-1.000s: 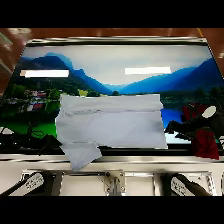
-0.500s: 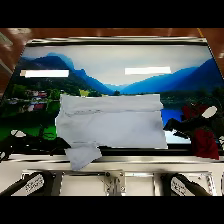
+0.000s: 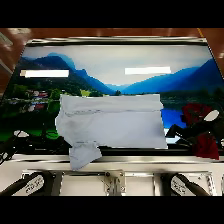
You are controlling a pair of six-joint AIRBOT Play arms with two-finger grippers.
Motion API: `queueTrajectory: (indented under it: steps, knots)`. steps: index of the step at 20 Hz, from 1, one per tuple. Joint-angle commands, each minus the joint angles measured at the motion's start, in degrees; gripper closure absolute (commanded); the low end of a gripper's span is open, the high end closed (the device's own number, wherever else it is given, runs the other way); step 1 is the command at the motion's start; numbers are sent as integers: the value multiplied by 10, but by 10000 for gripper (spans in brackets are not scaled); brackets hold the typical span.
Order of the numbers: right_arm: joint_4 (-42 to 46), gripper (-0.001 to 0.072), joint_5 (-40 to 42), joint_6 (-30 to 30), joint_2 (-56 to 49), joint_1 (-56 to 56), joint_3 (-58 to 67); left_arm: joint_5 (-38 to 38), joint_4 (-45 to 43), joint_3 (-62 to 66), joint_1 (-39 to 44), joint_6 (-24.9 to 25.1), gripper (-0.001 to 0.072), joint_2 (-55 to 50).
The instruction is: Fold the shirts.
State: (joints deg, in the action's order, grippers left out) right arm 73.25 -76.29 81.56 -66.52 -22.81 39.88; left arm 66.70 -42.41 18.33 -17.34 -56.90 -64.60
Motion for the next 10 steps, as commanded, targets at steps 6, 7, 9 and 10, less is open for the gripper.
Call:
queueTrajectory:
  steps: [6, 7, 9, 10]
  knots:
    - [-26, 27, 13, -21, 0, -59, -70, 24, 11, 0, 1, 8, 670, 1]
    - [-37, 28, 28, -18, 0, -59, -70, 25, 11, 0, 1, 8, 669, 1]
    - [-67, 28, 70, -11, 0, -59, -71, 28, 11, 0, 1, 8, 670, 1]
    - [-81, 28, 86, -8, 0, -59, -75, 29, 11, 0, 1, 10, 669, 1]
